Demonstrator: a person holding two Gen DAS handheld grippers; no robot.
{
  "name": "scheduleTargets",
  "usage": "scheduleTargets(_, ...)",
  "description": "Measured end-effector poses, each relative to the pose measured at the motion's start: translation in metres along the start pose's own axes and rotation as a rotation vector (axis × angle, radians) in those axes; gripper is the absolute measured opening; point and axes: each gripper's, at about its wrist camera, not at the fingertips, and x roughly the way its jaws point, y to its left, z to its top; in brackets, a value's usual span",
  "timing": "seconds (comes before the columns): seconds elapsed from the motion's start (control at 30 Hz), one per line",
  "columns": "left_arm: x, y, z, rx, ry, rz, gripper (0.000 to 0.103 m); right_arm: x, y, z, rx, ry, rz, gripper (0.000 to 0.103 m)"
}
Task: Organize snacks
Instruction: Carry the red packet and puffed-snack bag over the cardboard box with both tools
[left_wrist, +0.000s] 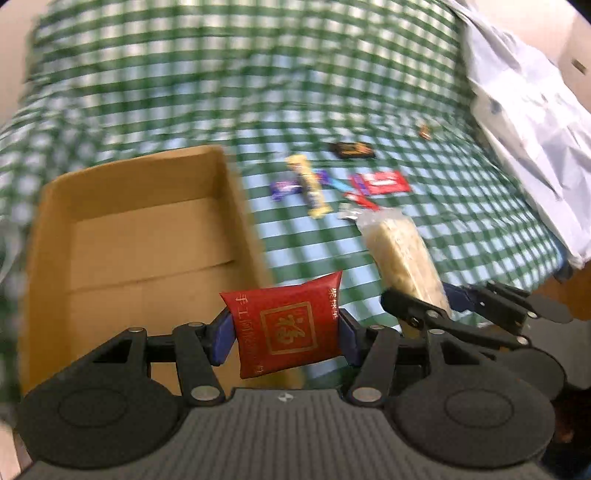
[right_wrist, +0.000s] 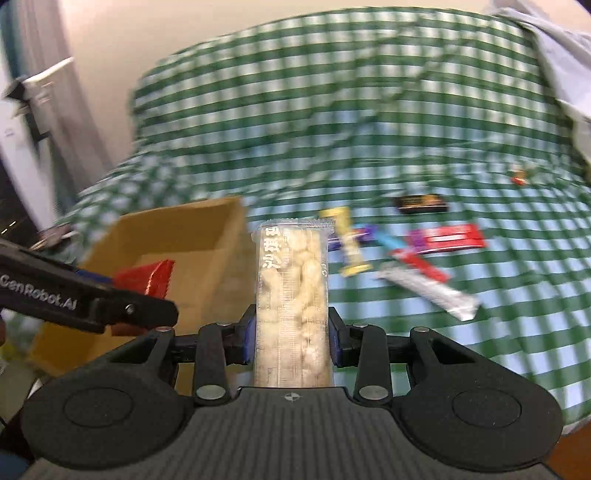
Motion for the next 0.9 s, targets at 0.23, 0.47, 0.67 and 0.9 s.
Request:
scheduleTargets(0.23,-0.053,0.064,-0.061,-0.124,-0.026,0.096,0.062,-0.034,0.092,-0.016,-0.104,0.028,0.076,0.038)
scheduleTargets(0.47,-0.085,0.095,-0.098,-0.172,-0.087,0.089,0.062,-0.06,0.154,-0.048,-0.177,0.053,0.085,0.038)
scheduleTargets(0.67,-0.098,0.099,-0.113,-0.192,-0.101,0.089,0.062,-0.074,0.178,-0.055,-0.246,0.037,0.058,0.038)
scheduleTargets(0.9,-0.106,0.105,-0.124,-0.218,-0.112,0.078,0.062,-0.081,0.188,-0.057,-0.292,0.033,0.044,0.038)
